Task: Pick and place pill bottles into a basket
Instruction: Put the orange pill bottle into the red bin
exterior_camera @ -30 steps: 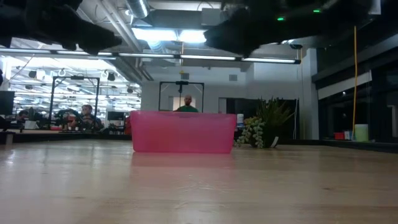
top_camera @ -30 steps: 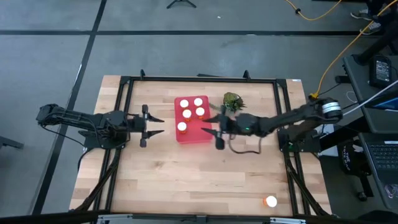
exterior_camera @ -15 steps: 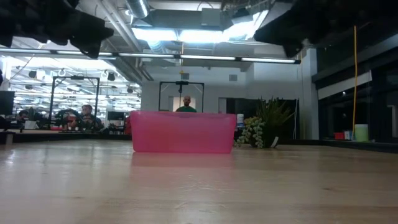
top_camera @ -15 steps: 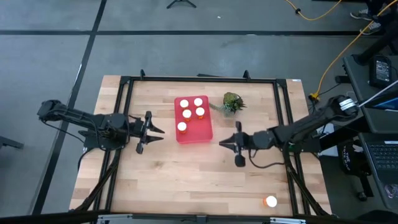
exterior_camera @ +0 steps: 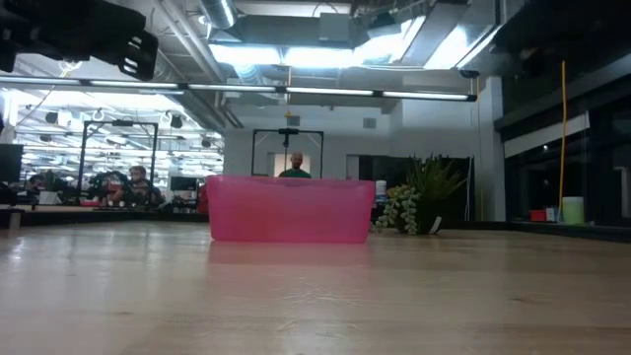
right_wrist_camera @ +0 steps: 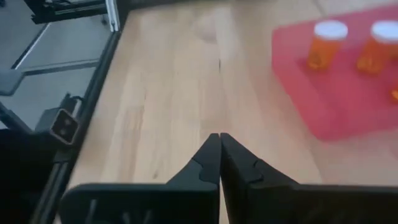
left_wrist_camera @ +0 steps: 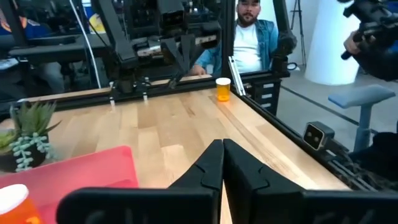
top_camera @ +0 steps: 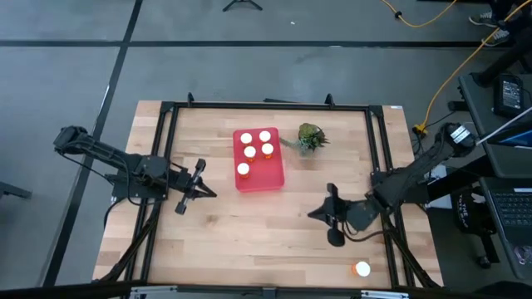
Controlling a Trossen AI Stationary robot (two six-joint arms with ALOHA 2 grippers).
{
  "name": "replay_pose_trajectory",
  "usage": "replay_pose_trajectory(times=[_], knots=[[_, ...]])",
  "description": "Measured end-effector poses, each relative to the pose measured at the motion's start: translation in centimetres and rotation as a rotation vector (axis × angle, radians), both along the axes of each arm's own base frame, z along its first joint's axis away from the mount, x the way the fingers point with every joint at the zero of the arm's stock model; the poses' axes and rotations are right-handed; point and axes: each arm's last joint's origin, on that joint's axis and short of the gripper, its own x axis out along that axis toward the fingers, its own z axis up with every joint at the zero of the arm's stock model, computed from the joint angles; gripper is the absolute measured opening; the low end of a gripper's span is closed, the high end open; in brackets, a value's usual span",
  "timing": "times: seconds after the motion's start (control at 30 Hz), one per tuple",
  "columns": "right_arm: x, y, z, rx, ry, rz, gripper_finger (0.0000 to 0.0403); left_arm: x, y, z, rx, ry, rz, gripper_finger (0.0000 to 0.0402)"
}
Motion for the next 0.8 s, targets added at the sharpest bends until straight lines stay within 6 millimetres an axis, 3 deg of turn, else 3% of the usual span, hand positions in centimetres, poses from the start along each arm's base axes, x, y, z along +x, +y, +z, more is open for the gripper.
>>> replay_pose_trajectory(times=[0.27,0.47,0.8], knots=[[-2.3,3.9,2.6,0.06,0.08,-0.082,0.0002,0.0,-0.2,-0.1,-0.001,0.004,-0.008,0.0003],[-3.2,7.3,3.6,0.087,0.244,-0.164,0.0002,0.1,-0.2,0.2,-0.02,-0.021,-0.005,0.0003],[-6.0,13.3,3.7,0.208,0.426,-0.364,0.0002,0.1,-0.2,0.3,-0.083,-0.01,-0.001,0.0004]])
